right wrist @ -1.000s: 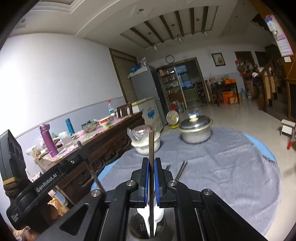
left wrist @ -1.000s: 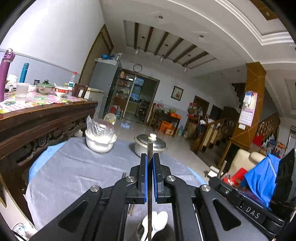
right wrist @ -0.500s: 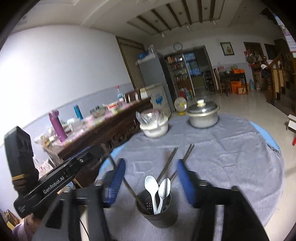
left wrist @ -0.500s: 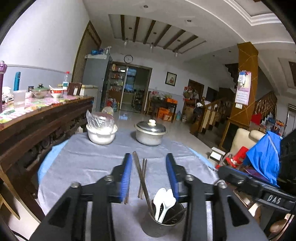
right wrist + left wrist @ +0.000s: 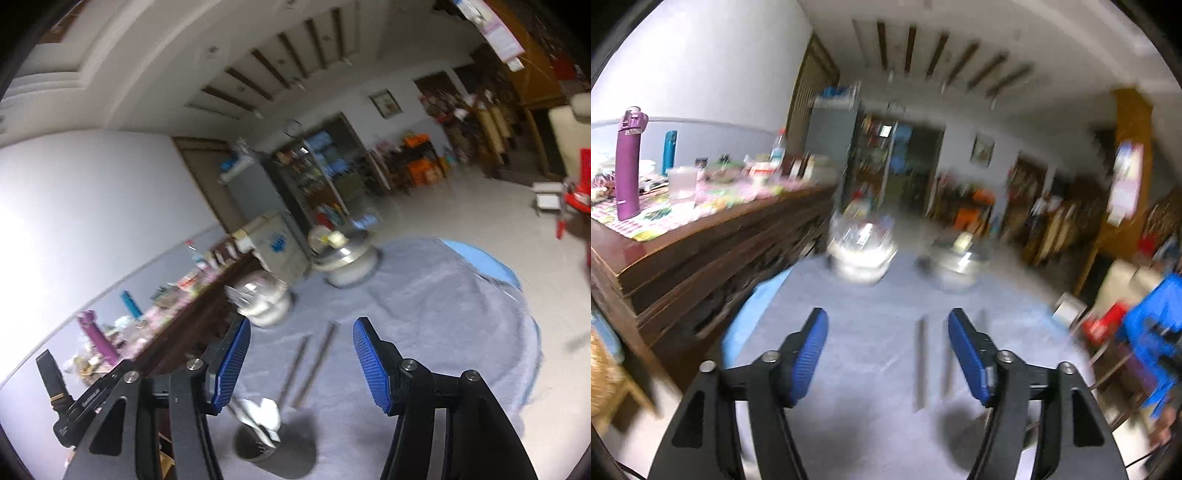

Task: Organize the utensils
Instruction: 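Move both grippers back over the remaining chopsticks, then grasp a chopstick pair with the right gripper while the left gripper approaches another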

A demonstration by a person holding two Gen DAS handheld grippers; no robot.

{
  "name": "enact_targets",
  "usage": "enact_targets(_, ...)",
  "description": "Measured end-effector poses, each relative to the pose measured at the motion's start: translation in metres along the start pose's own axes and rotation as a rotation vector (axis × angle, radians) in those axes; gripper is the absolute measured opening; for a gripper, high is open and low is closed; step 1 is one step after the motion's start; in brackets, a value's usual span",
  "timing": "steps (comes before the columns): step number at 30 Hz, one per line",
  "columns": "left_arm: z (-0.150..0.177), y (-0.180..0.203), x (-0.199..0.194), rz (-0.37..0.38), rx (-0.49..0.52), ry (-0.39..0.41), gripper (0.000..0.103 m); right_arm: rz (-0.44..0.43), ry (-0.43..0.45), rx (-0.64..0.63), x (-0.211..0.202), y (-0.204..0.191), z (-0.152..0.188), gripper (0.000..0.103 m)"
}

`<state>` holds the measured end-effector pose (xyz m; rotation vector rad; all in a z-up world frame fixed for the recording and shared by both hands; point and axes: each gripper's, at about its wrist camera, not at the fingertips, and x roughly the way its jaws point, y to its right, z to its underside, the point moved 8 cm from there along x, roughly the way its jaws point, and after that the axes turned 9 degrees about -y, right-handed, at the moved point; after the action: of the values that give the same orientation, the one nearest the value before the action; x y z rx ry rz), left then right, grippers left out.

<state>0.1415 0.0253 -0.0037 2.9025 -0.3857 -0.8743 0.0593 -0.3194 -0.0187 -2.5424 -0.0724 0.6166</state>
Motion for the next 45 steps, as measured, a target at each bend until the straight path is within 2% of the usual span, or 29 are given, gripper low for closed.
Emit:
enact_targets(4, 0.022, -0.011, 0.056, -0.035, 0.038, -0.179, 0.069, 0.011, -0.153, 0.072, 0.046, 0.035, 0.004, 0.051)
enact_targets(8, 0.033, -0.015, 0.113, -0.03, 0.092, -0.342, 0.069, 0.039, -0.378, 0.08, 0.117, 0.06, 0.009, 0.039)
enact_targets(15, 0.015, 0.0, 0.203, 0.041, 0.097, -0.484, 0.069, 0.019, -0.615, 0.055, 0.242, 0.049, 0.005, 0.039)
enact_targets(18, 0.01, 0.021, 0.242, 0.072, 0.133, -0.523, 0.069, 0.023, -0.669, 0.021, 0.292, 0.038, 0.002, 0.039)
enact_targets(25, 0.003, 0.054, 0.315, 0.078, 0.257, -0.583, 0.069, 0.055, -0.756, -0.039, 0.386, 0.016, 0.001, 0.033)
enact_targets(32, 0.004, 0.059, 0.353, 0.1, 0.283, -0.62, 0.069, 0.173, -0.791, -0.114, 0.434, 0.016, 0.011, 0.026)
enact_targets(36, 0.005, 0.063, 0.365, 0.111, 0.294, -0.632, 0.069, 0.226, -0.789, -0.163, 0.443, 0.017, 0.016, 0.022)
enact_targets(41, 0.006, 0.074, 0.373, 0.131, 0.309, -0.624, 0.069, 0.269, -0.784, -0.225, 0.438, 0.021, 0.015, 0.022)
enact_targets(45, 0.005, 0.065, 0.375, 0.134, 0.29, -0.633, 0.069, 0.246, -0.781, -0.187, 0.434, 0.025, 0.009, 0.021)
